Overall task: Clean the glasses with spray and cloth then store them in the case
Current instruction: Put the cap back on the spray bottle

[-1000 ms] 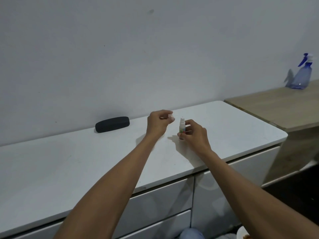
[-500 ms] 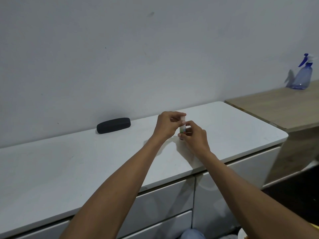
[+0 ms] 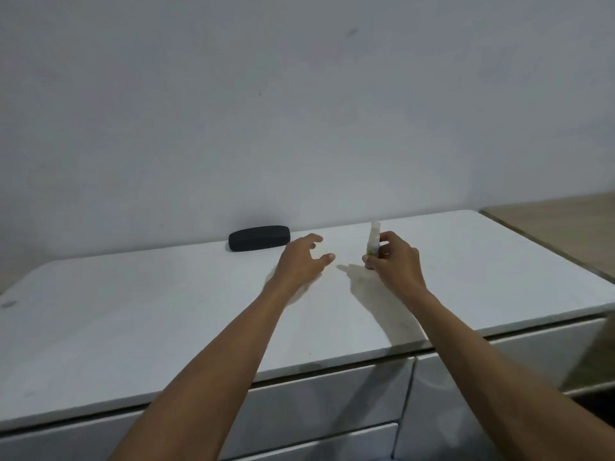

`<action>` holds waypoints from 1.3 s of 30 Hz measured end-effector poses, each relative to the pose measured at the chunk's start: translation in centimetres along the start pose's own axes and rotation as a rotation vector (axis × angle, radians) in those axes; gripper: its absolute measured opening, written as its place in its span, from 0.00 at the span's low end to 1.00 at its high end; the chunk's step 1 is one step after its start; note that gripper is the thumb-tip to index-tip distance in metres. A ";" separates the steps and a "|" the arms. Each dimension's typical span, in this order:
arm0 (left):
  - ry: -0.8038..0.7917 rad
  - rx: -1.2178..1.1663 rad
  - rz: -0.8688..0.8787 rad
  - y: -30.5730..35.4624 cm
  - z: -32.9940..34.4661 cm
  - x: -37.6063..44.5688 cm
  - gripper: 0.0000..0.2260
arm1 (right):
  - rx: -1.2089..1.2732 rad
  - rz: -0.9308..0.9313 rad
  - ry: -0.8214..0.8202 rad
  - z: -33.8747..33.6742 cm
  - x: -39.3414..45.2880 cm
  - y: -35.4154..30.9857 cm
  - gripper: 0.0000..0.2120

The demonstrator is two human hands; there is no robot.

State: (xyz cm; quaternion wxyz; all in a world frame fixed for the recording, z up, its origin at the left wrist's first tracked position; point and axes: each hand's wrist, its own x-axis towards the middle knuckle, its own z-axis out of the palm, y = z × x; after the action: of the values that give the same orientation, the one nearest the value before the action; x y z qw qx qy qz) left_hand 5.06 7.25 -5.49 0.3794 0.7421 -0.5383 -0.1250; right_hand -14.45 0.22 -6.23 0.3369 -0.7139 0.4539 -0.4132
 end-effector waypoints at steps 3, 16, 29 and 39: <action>0.017 0.106 -0.070 -4.3 -2.5 -1.2 0.27 | 0.039 -0.020 -0.030 2.3 0.8 -1.5 0.10; -0.072 0.506 -0.085 -9.6 -4.5 -0.8 0.40 | 0.035 -0.066 -0.098 12.0 7.4 -4.7 0.13; -0.064 0.521 -0.084 -10.7 -4.2 0.1 0.41 | -0.053 -0.031 -0.107 19.2 13.7 -4.5 0.18; -0.053 0.506 -0.078 -10.7 -4.2 0.1 0.41 | -0.004 0.012 -0.135 18.7 13.8 -4.2 0.20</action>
State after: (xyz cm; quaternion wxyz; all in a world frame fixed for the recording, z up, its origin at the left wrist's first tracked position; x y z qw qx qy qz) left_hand 15.13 10.36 -10.03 0.1623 0.8302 -0.5329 -0.0202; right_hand 7.22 -9.07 -6.75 0.3679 -0.7380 0.4352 -0.3614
